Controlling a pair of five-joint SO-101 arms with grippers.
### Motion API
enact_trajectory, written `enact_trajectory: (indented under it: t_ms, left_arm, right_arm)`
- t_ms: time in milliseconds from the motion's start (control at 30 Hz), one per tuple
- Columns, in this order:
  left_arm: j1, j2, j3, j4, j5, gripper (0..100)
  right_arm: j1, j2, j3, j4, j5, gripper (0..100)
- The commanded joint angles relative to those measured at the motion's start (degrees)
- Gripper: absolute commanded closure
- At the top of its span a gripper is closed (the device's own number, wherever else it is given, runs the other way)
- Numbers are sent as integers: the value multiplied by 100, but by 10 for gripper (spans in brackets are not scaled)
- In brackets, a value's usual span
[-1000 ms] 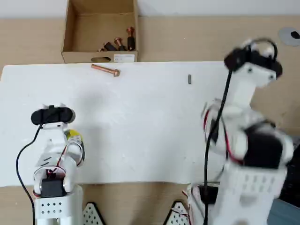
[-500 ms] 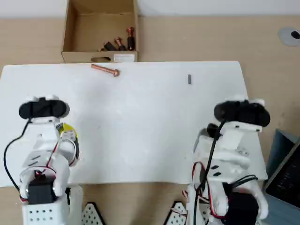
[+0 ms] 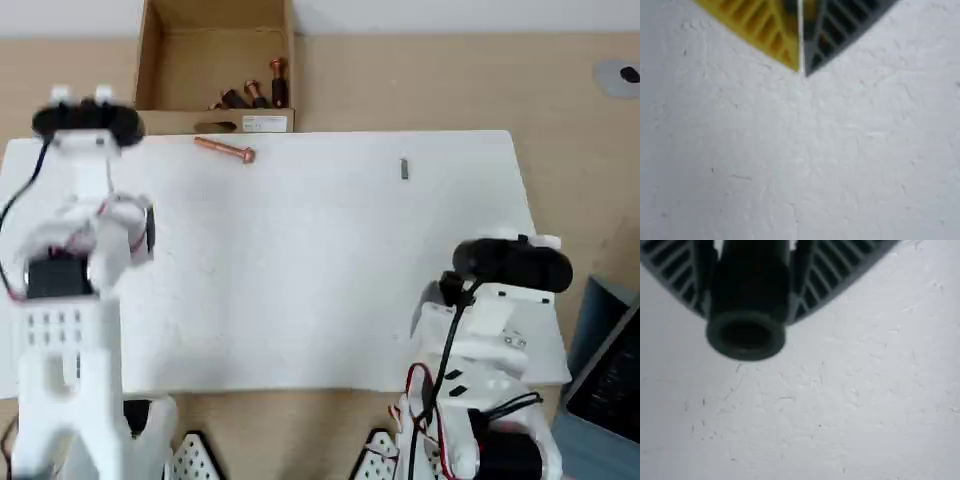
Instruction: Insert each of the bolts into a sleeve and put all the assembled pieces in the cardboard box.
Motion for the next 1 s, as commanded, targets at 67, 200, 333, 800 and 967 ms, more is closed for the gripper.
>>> enact_trajectory:
  t_ms: [67, 200, 333, 800, 967]
  left_arm:
    - [-18, 1771, -1705, 0, -448, 999]
    - [-9, 2756, -2523, 9, -897, 998]
    - [202, 3451, -3051, 18, -1653, 998]
    - [695, 4541, -3332, -35, -4255, 955]
    - [703, 5042, -3719, 9, -4932, 954]
  right_arm:
    - [-31, -40, 4, -158, 18, 989]
    - [-22, -75, 154, -158, 18, 989]
    - [-22, -303, 453, -290, -97, 989]
    - [-22, -822, 787, -448, -97, 989]
    - [-22, -822, 787, -448, -97, 989]
